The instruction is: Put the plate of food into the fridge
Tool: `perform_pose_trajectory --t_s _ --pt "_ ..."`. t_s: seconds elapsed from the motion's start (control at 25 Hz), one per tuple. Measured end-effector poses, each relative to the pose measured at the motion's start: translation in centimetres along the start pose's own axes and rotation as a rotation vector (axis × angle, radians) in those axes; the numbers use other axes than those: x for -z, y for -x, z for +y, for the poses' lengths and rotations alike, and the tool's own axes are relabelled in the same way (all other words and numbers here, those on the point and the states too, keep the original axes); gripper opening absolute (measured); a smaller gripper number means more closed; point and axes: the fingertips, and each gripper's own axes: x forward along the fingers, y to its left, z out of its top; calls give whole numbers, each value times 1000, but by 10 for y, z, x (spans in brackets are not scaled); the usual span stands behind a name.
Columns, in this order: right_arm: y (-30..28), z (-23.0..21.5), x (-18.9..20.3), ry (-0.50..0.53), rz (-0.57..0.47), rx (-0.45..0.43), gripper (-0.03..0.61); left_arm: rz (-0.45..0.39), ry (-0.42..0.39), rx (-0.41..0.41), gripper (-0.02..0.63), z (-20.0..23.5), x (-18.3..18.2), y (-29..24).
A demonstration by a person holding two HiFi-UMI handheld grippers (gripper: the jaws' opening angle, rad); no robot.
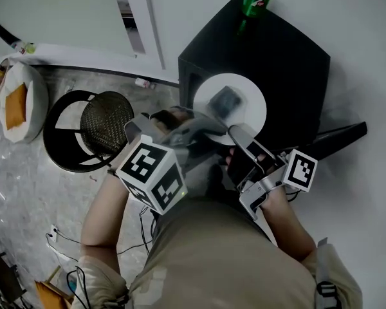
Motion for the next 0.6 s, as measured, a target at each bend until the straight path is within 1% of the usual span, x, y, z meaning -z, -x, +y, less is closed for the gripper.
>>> perform_pose_trajectory --t_s 0.16,0.36,0.48,0.6 --pt "-3 -2 11 -57 -1 -20 58 13 -4 0 81 -7 4 8" --pt "-8 -1 21 -80 4 -45 57 8 4 -20 83 -11 8 17" --pt "-12 1 27 -96 6 -64 55 -15 35 -44 90 -11 11 24" --pt "-17 2 35 -100 11 -76 55 -43 86 -74 110 -13 15 33"
